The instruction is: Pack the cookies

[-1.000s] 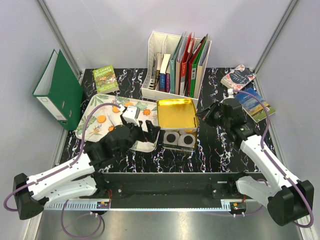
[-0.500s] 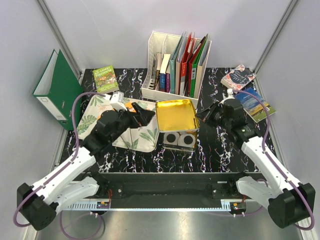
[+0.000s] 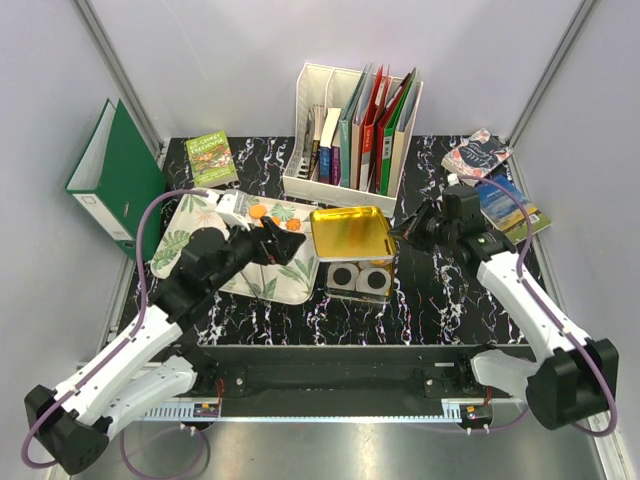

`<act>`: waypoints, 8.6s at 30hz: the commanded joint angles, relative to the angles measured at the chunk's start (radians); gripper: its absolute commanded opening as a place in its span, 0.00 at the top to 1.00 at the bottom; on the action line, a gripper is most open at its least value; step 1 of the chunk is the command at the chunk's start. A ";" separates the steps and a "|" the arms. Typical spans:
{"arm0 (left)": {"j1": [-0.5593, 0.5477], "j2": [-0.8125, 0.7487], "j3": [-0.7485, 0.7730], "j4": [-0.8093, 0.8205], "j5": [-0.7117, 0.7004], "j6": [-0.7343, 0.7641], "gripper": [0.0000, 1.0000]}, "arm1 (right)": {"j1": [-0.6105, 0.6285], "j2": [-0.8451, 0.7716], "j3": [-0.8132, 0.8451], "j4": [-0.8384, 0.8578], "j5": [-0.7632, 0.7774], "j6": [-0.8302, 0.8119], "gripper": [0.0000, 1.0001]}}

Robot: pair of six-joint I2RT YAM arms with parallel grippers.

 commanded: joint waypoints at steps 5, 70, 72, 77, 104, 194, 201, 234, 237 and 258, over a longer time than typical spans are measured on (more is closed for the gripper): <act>-0.070 -0.034 0.029 -0.044 -0.236 0.186 0.01 | -0.058 0.073 -0.011 -0.017 -0.137 0.162 1.00; -0.459 -0.010 -0.232 0.335 -0.161 1.359 0.01 | -0.113 0.257 0.277 -0.374 -0.410 -0.257 1.00; -0.465 -0.020 -0.233 0.325 -0.158 1.356 0.01 | -0.113 0.256 0.280 -0.376 -0.412 -0.256 1.00; -0.479 -0.036 -0.230 0.305 -0.148 1.339 0.01 | -0.113 0.260 0.291 -0.376 -0.426 -0.248 1.00; -0.506 0.128 -0.169 0.445 -0.173 1.375 0.18 | -0.113 0.228 0.268 -0.374 -0.467 -0.246 1.00; -0.471 0.173 0.207 0.261 -0.219 0.735 1.00 | -0.114 -0.272 0.035 -0.141 0.042 -0.102 1.00; -0.439 0.265 0.363 0.119 -0.152 0.435 0.99 | -0.114 -0.353 0.005 -0.130 0.115 -0.117 1.00; -0.124 0.651 0.040 1.127 0.220 -0.647 1.00 | -0.116 -0.514 -0.189 -0.104 0.191 -0.144 1.00; -0.124 0.717 0.008 1.273 0.192 -0.682 1.00 | -0.114 -0.520 -0.196 -0.103 0.189 -0.142 1.00; 0.055 0.880 0.000 1.272 0.378 -0.735 1.00 | -0.114 -0.514 -0.211 -0.101 0.188 -0.164 1.00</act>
